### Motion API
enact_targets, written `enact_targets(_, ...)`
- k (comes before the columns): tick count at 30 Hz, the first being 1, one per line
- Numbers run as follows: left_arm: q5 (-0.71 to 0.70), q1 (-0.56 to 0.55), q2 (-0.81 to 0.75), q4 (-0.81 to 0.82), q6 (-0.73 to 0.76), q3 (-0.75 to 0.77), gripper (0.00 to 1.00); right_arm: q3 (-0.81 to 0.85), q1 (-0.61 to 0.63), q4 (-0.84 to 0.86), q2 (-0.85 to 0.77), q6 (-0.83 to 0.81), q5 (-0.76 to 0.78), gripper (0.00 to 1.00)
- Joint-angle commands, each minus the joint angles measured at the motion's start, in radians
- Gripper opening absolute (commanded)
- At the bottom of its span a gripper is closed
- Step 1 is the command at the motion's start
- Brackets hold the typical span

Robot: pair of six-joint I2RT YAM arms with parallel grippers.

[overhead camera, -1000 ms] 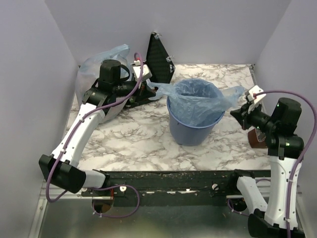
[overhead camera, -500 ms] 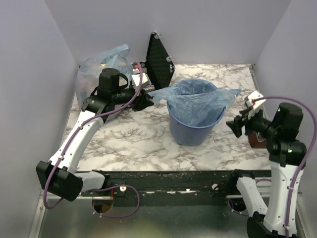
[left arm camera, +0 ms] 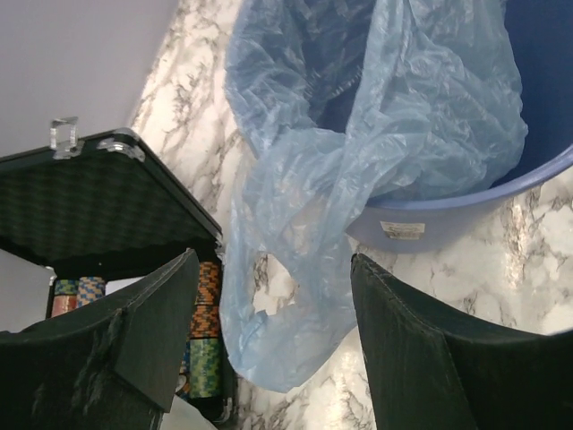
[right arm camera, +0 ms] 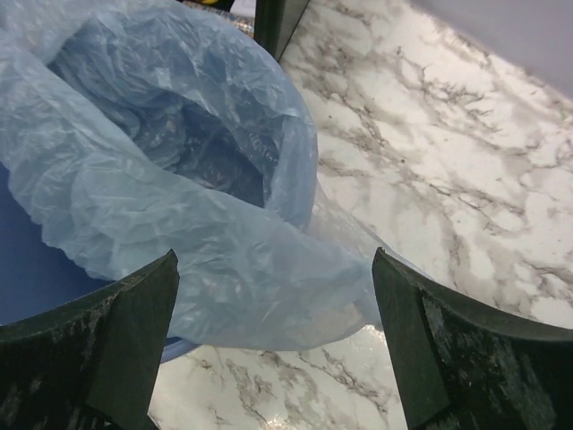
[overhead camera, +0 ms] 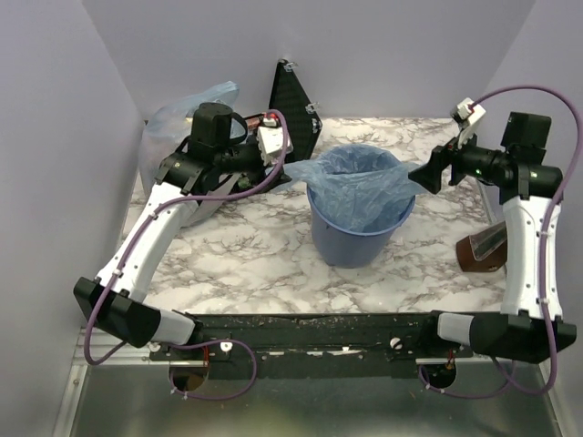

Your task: Put the trash bags into the trash bin

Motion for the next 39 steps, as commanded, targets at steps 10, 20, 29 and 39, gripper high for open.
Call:
enact_targets(10, -0.026, -0.052, 0.060, -0.134, 0.161, -0.008, 0.30, 0.020, -0.006, -0.079, 0.055, -0.141, -0.115, 0.45)
enact_targets(20, -0.034, -0.060, -0.073, -0.012, 0.066, -0.122, 0.00, -0.181, -0.007, -0.132, -0.222, -0.201, -0.038, 0.01)
enact_targets(29, -0.032, -0.063, -0.205, 0.008, 0.026, -0.253, 0.00, -0.322, -0.006, -0.270, -0.404, -0.336, 0.034, 0.01)
enact_targets(39, -0.065, -0.127, -0.302, -0.024, 0.108, -0.429, 0.00, -0.451, -0.006, -0.280, -0.482, -0.432, 0.145, 0.01)
